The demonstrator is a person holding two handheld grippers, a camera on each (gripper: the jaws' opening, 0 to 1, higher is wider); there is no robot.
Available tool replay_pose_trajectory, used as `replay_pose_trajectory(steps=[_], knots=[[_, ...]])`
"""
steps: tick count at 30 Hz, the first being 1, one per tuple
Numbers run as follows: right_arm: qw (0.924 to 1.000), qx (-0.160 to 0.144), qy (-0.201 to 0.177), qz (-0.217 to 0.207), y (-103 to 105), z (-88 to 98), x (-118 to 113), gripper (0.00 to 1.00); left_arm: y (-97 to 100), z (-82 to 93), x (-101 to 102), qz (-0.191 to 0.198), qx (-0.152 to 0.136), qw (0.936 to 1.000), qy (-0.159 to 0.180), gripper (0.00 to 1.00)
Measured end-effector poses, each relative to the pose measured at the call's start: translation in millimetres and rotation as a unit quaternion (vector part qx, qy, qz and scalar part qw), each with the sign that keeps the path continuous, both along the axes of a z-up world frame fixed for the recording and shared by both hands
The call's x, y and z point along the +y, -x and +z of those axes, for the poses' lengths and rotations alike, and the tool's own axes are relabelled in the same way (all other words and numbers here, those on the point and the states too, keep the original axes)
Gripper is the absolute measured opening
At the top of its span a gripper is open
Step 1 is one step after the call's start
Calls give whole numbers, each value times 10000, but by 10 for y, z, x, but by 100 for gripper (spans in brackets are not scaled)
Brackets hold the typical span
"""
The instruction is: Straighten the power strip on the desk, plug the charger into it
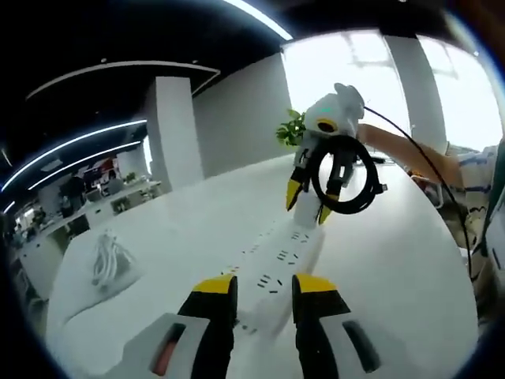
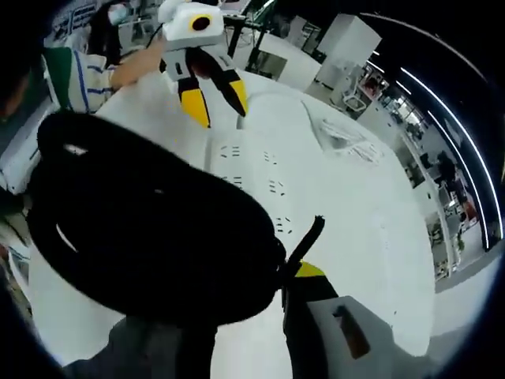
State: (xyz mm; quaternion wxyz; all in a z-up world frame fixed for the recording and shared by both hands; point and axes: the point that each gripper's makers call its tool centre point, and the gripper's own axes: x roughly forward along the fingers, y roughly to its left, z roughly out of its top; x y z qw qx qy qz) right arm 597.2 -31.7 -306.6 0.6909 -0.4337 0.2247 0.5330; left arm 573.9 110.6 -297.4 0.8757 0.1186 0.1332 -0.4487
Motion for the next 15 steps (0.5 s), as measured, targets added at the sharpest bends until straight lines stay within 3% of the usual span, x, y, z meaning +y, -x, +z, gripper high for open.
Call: replay_pose_trajectory(steps=[9,15], knots=[[9973,-68,-701,-221,20,75,-52,30,7,-52,20,38,28,9998,-167,27],[9919,-70,-1188,-455,11,113,-109,32,3,-47,38,112,153,9998,-43,27]])
